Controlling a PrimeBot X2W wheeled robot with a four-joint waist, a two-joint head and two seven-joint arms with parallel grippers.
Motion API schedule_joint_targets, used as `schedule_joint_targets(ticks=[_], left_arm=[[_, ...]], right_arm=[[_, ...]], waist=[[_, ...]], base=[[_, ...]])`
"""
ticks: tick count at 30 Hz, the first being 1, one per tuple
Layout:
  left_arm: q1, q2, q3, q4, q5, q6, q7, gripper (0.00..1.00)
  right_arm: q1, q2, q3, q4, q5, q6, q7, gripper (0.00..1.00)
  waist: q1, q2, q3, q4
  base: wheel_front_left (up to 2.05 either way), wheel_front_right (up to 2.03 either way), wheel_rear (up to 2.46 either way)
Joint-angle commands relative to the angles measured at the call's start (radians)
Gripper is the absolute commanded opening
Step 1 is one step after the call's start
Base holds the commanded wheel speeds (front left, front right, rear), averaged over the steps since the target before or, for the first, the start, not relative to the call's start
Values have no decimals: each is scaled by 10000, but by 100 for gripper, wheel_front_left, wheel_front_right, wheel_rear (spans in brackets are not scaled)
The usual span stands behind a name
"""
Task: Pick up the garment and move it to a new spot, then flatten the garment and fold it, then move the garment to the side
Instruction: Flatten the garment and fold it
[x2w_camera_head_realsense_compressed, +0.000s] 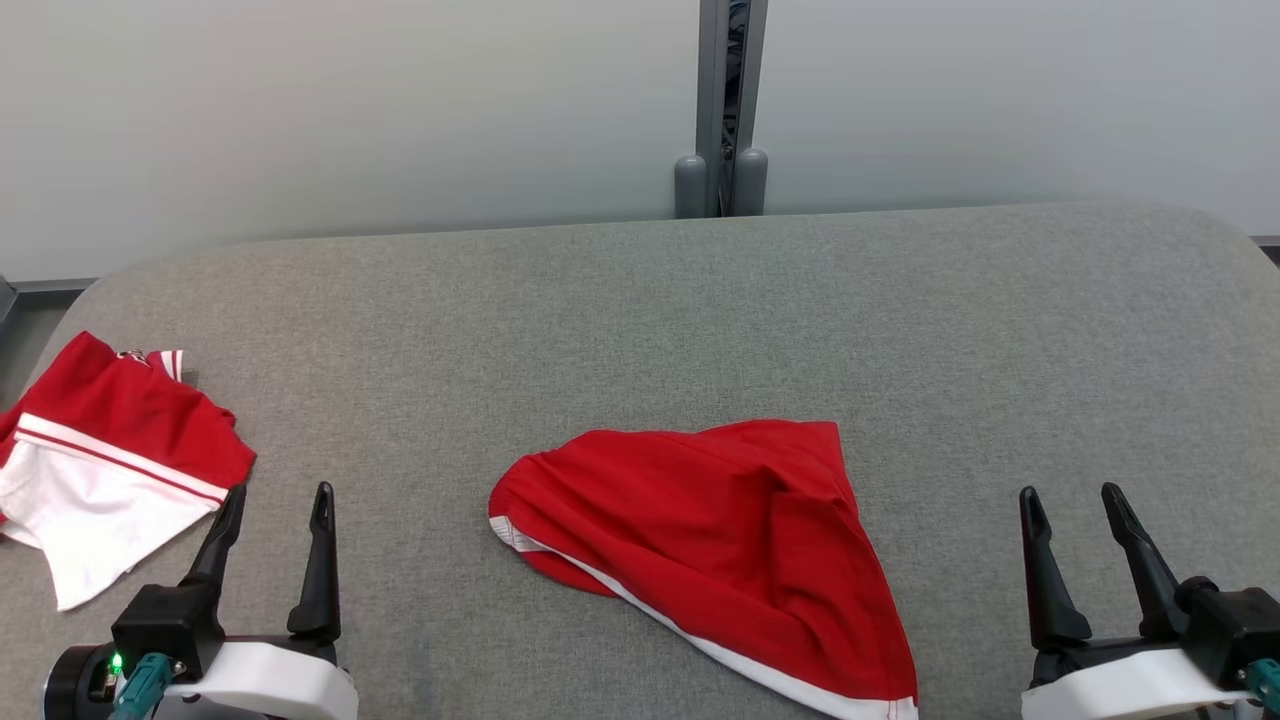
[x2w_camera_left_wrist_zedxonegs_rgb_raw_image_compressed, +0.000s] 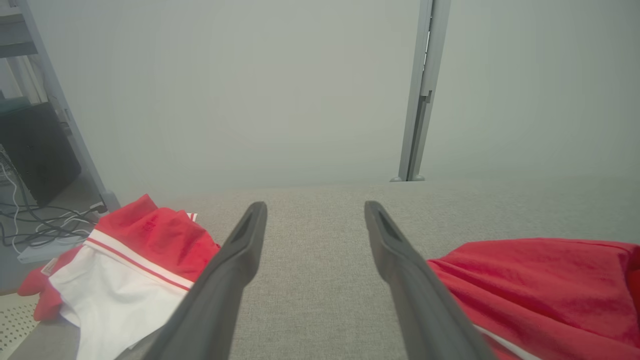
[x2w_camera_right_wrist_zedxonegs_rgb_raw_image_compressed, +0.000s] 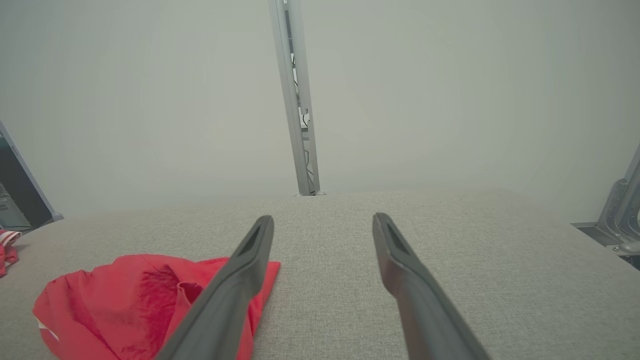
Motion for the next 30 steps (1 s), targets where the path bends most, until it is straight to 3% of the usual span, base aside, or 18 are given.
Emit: schedule_joint_targets(ticks=[1, 12, 23, 30], left_arm=[[-128, 39, 13, 19, 97, -69, -33, 100], [-199, 1, -231, 18, 137, -219, 115, 100], [-434, -94, -1405, -104, -479, -1414, 1756, 100], [-816, 80, -1583, -13, -1083, -2015, 2741, 100]], right_arm=[[42, -32, -21, -21, 42, 7, 29, 100], [2, -32, 123, -54, 39, 7, 185, 100], [1136, -39, 1171, -447, 191, 7, 1145, 100], [2141, -34, 1530, -902, 286, 7, 1858, 100]], waist=[[0, -1, 7, 13], [0, -1, 136, 262], [0, -1, 949, 383], [0, -1, 1494, 189]], base=[[0, 0, 0], [0, 0, 0], [0, 0, 0], [0, 0, 0]])
